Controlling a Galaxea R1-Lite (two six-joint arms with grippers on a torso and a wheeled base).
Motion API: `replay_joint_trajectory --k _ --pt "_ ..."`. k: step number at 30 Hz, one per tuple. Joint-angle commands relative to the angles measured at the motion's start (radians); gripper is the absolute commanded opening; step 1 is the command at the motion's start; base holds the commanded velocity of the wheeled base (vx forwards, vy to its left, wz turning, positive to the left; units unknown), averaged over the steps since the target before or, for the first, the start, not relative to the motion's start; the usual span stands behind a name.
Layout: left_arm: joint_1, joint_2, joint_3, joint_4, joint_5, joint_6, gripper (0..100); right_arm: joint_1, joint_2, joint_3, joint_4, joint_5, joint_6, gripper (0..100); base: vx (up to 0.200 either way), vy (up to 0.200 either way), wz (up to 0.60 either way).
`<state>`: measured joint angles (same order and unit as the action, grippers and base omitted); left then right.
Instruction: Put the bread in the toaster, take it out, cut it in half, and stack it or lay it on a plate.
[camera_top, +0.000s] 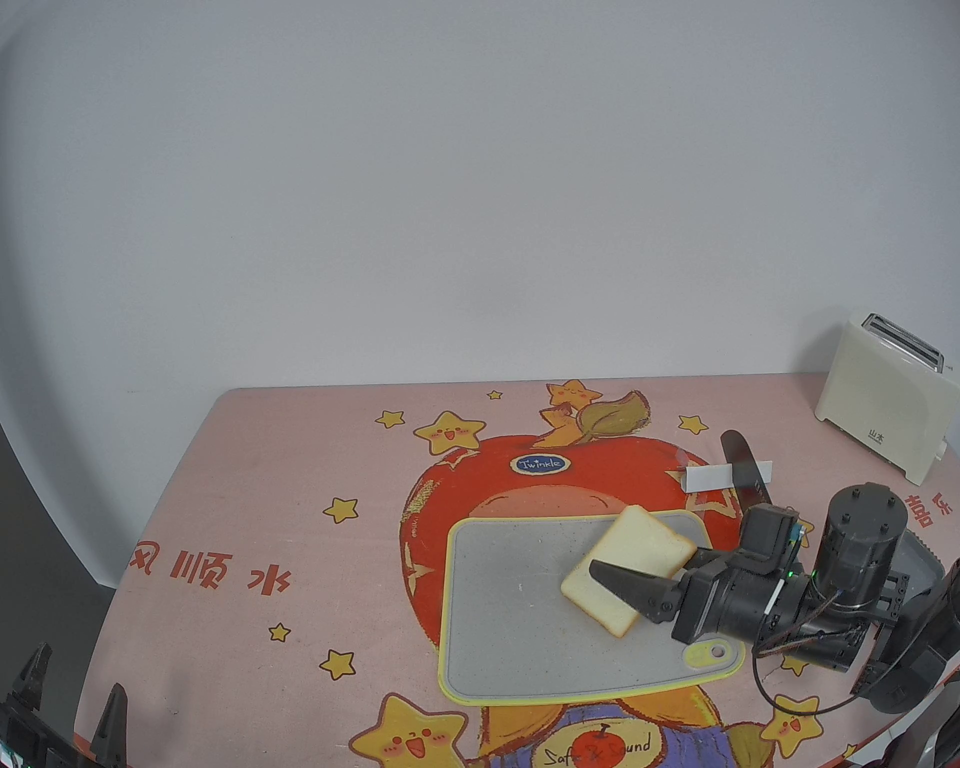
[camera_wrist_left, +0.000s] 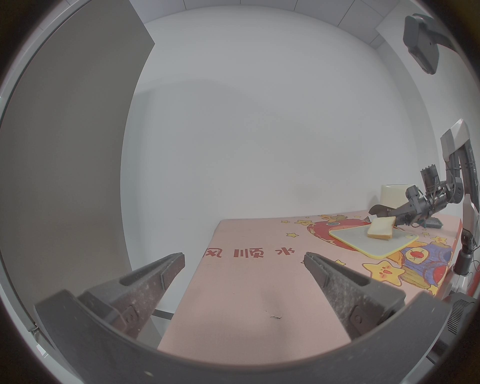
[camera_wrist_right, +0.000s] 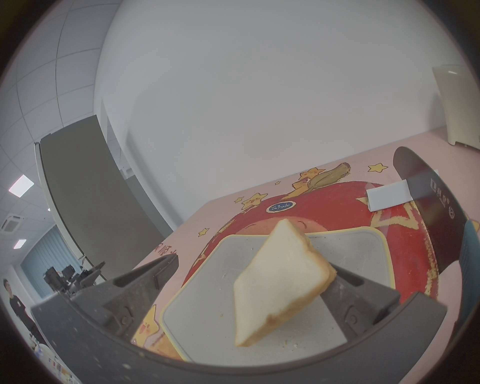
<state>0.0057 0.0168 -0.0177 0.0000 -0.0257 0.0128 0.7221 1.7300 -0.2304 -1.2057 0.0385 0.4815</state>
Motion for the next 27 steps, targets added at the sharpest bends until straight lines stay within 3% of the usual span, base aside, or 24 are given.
replay_joint_trajectory --k 1,6,14,23,27 --pt "0.000 -0.012 0.018 0.000 0.000 0.000 100 0.026 -0.009 0.029 0.003 0.003 0.000 100 0.000 0.000 0.00" --pt "0.000 -0.012 0.018 0.000 0.000 0.000 100 0.065 -0.010 0.079 0.000 0.018 -0.003 100 0.000 0.000 0.00" --pt "0.000 -0.012 0.018 0.000 0.000 0.000 100 0.069 -0.023 0.085 0.000 0.026 0.008 100 0.000 0.000 0.00" --pt "0.000 -0.012 0.018 0.000 0.000 0.000 100 0.148 -0.095 0.137 -0.001 0.124 0.071 100 0.000 0.000 0.00" --pt "0.000 -0.012 0.018 0.000 0.000 0.000 100 0.134 -0.086 0.134 0.003 0.124 0.078 100 0.000 0.000 0.00"
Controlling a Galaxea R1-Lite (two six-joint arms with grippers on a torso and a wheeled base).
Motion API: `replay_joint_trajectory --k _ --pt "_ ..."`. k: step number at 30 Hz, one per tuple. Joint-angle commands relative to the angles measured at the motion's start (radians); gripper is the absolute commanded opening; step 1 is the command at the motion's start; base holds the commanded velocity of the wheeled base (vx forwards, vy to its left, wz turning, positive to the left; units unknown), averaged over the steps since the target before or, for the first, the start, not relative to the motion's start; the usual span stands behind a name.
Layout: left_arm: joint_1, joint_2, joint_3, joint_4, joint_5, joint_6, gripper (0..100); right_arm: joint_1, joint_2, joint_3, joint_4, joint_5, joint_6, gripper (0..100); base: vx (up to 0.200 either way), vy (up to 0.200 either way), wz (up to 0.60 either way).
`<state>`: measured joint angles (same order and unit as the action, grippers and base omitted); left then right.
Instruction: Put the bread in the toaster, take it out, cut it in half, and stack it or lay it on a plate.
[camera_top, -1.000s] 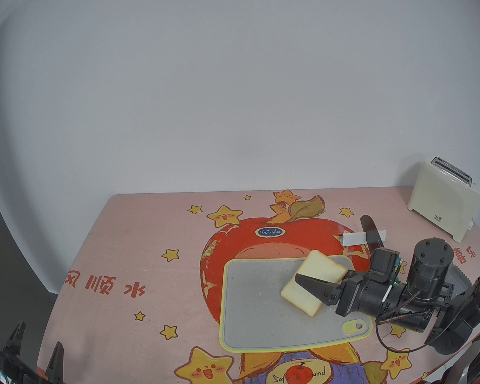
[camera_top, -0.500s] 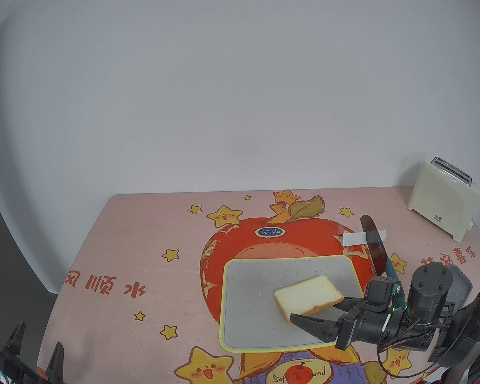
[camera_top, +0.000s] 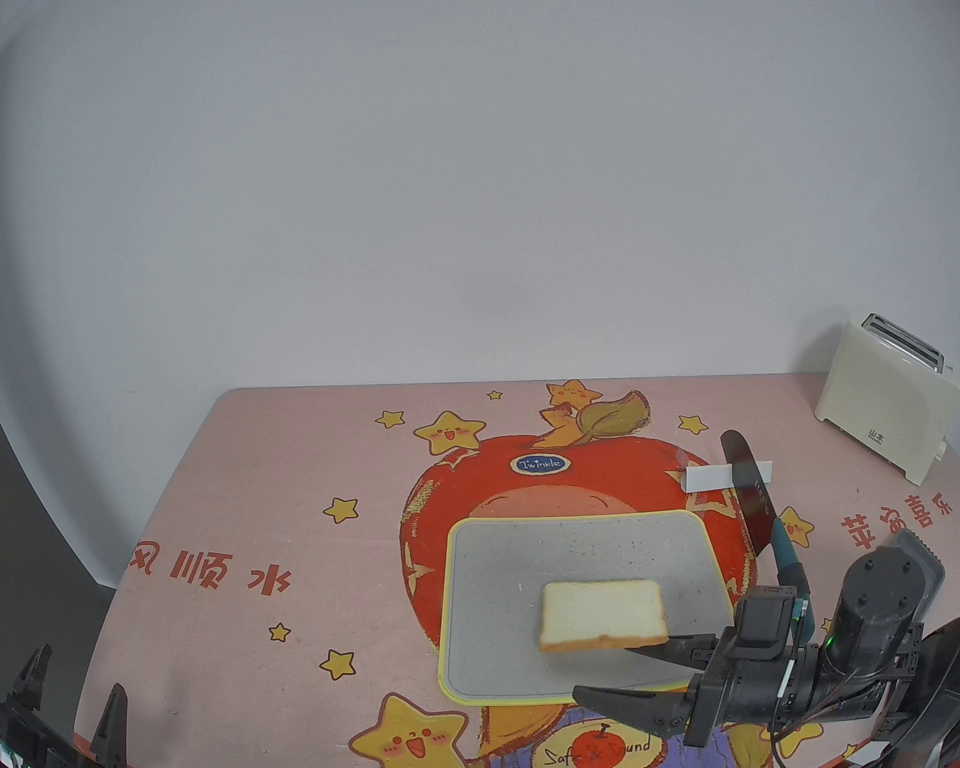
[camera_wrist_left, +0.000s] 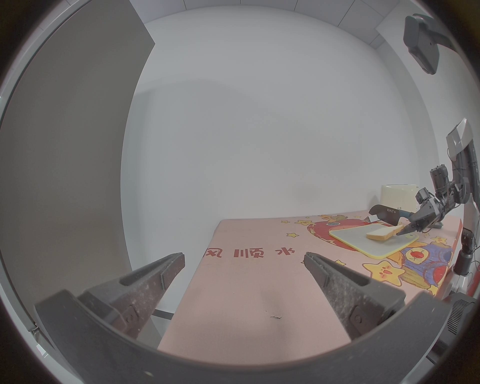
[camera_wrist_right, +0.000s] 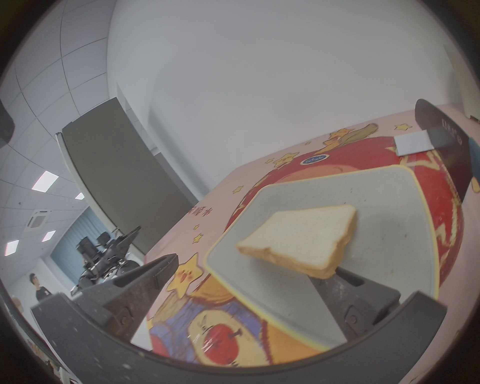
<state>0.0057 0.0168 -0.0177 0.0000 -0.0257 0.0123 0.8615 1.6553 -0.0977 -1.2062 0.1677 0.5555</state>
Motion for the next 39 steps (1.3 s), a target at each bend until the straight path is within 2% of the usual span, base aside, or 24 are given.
replay_joint_trajectory --k 1,2,11,17,24,28,32,39 --pt "0.000 -0.012 0.018 0.000 0.000 0.000 100 -0.006 -0.011 0.001 0.004 -0.005 0.004 100 0.000 0.000 0.00" --pt "0.000 -0.012 0.018 0.000 0.000 0.000 100 -0.032 0.020 -0.013 0.000 -0.023 -0.006 100 0.000 0.000 0.00" --pt "0.000 -0.012 0.018 0.000 0.000 0.000 100 -0.075 0.047 -0.048 0.017 -0.083 -0.011 100 0.000 0.000 0.00" --pt "0.000 -0.012 0.018 0.000 0.000 0.000 100 -0.047 0.037 -0.036 0.017 -0.086 -0.011 100 0.000 0.000 0.00" --pt "0.000 -0.012 0.018 0.000 0.000 0.000 100 -0.056 0.037 -0.037 0.020 -0.089 -0.011 100 0.000 0.000 0.00" --pt "0.000 -0.012 0.016 0.000 0.000 0.000 100 -0.108 0.054 -0.108 0.027 -0.142 -0.009 100 0.000 0.000 0.00" --pt "0.000 -0.012 0.018 0.000 0.000 0.000 100 -0.079 0.047 -0.088 0.085 -0.143 -0.006 100 0.000 0.000 0.00" --pt "0.000 -0.012 0.018 0.000 0.000 0.000 100 -0.052 0.018 -0.062 0.089 -0.131 -0.005 100 0.000 0.000 0.00"
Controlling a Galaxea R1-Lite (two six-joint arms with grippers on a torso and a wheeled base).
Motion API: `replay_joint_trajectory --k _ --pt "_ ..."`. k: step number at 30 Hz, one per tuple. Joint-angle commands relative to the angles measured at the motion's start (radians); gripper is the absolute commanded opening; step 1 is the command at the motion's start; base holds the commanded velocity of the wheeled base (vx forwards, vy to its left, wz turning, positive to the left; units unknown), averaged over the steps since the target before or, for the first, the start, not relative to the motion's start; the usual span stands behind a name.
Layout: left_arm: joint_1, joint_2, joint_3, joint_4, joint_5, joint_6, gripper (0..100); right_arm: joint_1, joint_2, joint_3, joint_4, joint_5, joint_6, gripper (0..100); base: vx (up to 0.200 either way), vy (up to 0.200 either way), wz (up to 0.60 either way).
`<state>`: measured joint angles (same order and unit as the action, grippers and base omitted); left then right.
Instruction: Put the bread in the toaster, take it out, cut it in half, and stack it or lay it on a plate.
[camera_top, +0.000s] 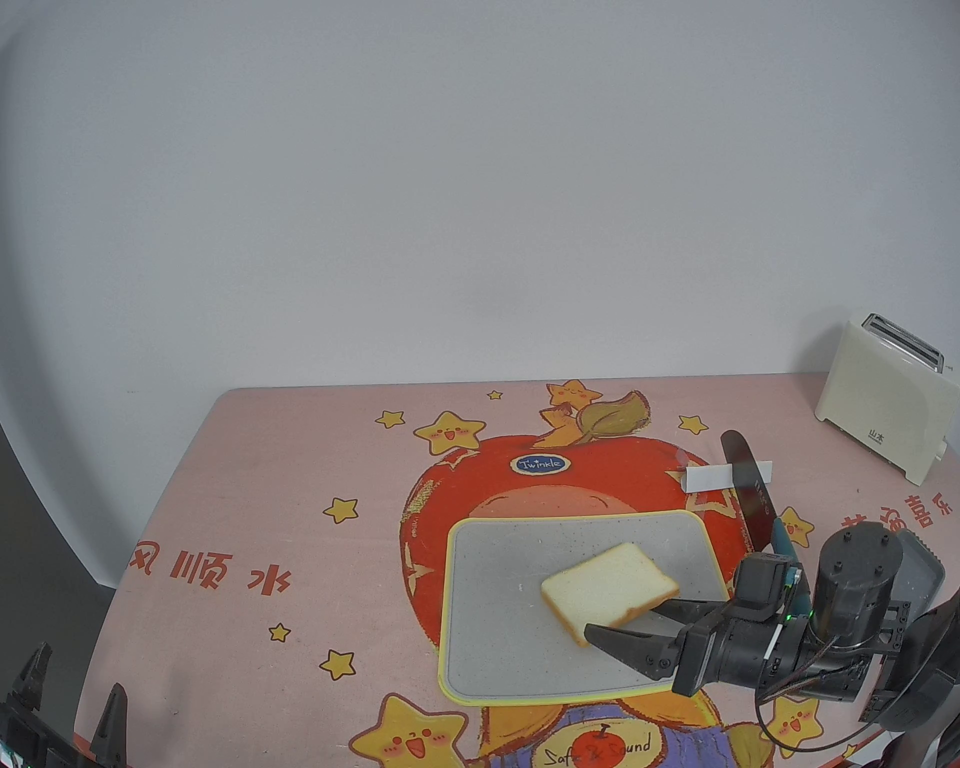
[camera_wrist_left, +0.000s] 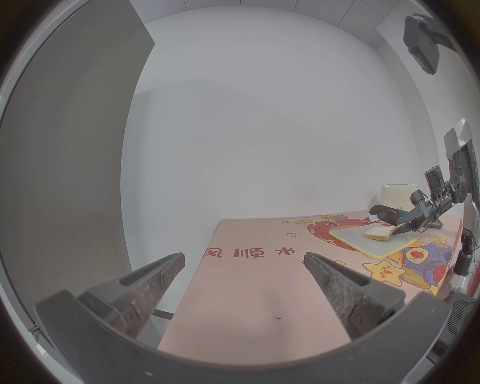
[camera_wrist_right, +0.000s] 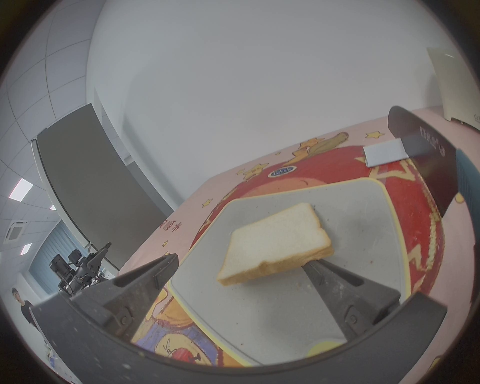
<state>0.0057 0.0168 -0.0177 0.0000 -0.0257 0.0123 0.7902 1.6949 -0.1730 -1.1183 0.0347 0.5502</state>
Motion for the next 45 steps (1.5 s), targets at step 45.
replay_joint_trajectory --k 45 --pt "0.000 -0.012 0.018 0.000 0.000 0.000 100 -0.002 -0.020 -0.022 0.026 -0.010 0.056 100 0.000 0.000 0.00"
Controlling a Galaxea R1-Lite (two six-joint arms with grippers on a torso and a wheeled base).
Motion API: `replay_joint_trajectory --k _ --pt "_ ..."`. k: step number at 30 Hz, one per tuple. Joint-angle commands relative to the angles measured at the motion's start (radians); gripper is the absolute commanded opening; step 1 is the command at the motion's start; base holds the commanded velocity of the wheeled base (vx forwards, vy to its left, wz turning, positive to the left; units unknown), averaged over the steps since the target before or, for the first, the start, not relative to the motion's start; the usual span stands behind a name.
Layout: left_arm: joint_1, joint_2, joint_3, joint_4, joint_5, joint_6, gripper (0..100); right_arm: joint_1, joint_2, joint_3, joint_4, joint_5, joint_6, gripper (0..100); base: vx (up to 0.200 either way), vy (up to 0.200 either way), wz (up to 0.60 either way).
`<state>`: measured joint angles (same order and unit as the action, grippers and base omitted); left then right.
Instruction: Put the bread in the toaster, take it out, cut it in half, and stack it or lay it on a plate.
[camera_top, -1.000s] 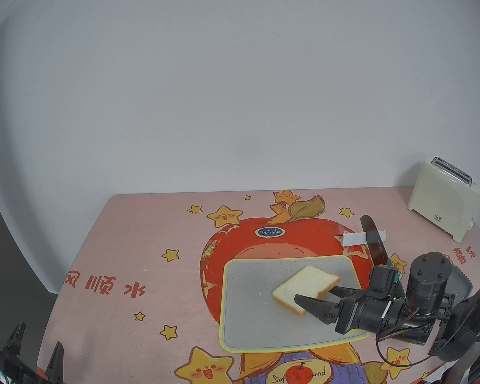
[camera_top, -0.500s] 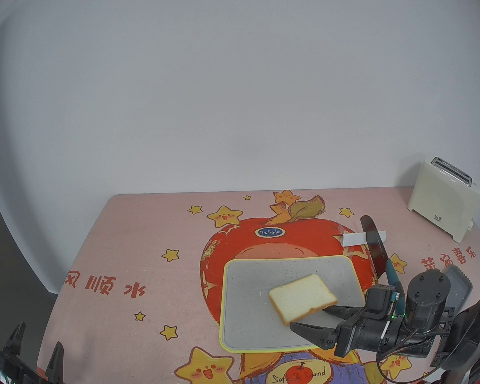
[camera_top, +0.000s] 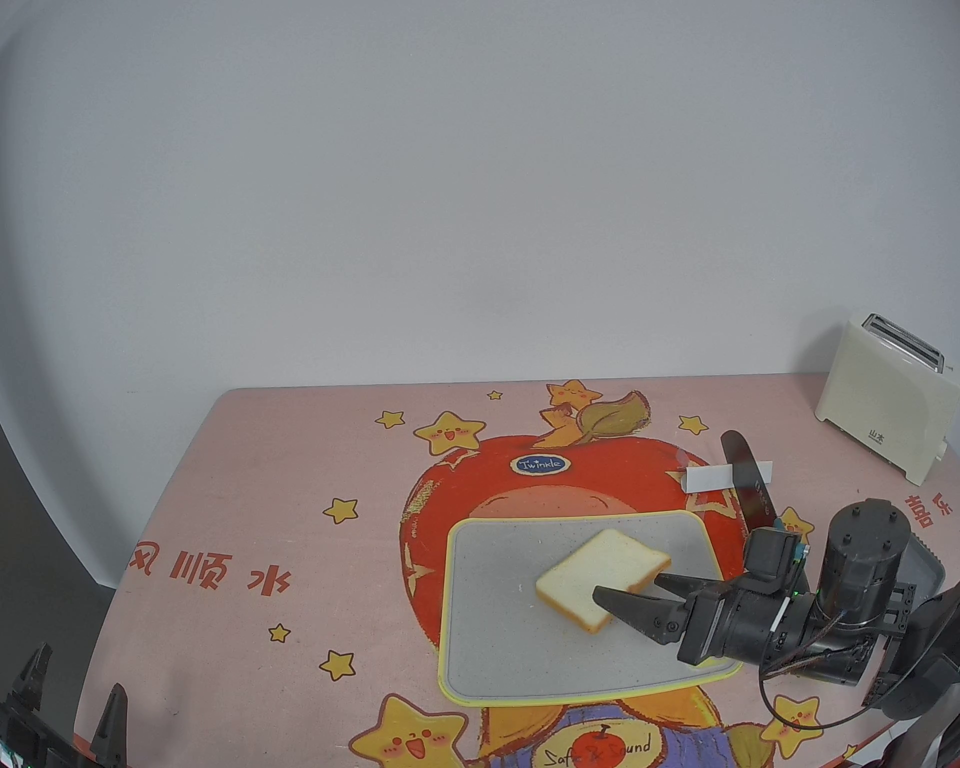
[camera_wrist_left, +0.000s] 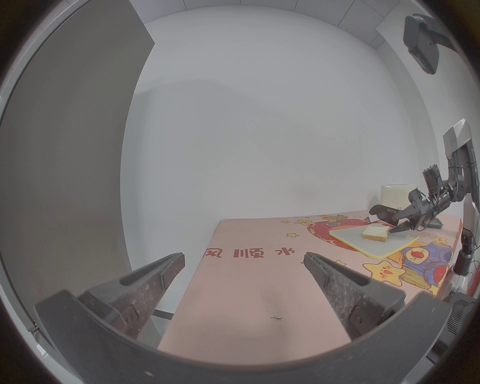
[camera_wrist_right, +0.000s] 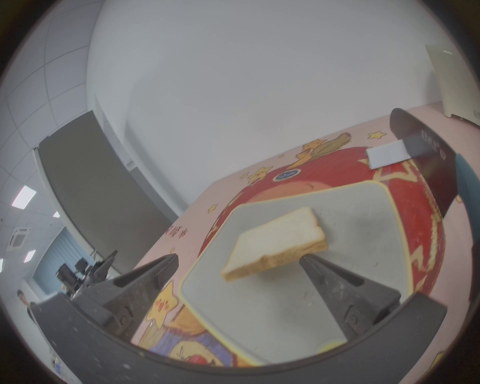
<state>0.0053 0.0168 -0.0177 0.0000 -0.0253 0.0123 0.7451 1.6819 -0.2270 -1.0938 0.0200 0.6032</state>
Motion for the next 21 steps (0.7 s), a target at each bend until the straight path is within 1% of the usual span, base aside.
replay_joint_trajectory --k 1,5,6,7,8,10,13,16,19,21 --pt "0.001 -0.012 0.018 0.000 0.001 0.000 100 0.046 -0.007 0.035 0.002 0.005 0.003 100 0.000 0.000 0.00" --pt "0.001 -0.012 0.018 0.000 0.001 0.000 100 0.073 -0.008 0.064 0.002 0.009 0.000 100 0.000 0.000 0.00" --pt "0.001 -0.012 0.018 0.000 -0.001 0.000 100 0.123 -0.037 0.087 0.000 0.023 0.003 100 0.000 0.000 0.00" --pt "0.001 -0.012 0.018 0.000 -0.001 0.000 100 0.138 -0.057 0.095 0.002 0.034 0.004 100 0.000 0.000 0.00" --pt "0.001 -0.012 0.018 0.000 -0.001 0.000 100 0.148 -0.071 0.095 0.002 0.047 0.007 100 0.000 0.000 0.00" --pt "0.001 -0.012 0.018 0.000 -0.001 0.000 100 0.146 -0.073 0.090 0.002 0.051 0.010 100 0.000 0.000 0.00" --pt "0.001 -0.012 0.018 0.000 -0.001 0.000 100 0.083 -0.062 0.072 0.002 0.047 0.009 100 0.000 0.000 0.00" --pt "0.001 -0.012 0.018 0.000 0.001 0.000 100 0.057 -0.065 0.067 0.003 0.044 0.000 100 0.000 0.000 0.00" --pt "0.001 -0.012 0.018 0.000 -0.001 0.000 100 0.019 -0.059 0.069 0.003 0.041 -0.033 100 0.000 0.000 0.00" --pt "0.001 -0.012 0.018 0.000 -0.001 0.000 100 0.010 -0.048 0.071 0.003 0.040 -0.054 100 0.000 0.000 0.00"
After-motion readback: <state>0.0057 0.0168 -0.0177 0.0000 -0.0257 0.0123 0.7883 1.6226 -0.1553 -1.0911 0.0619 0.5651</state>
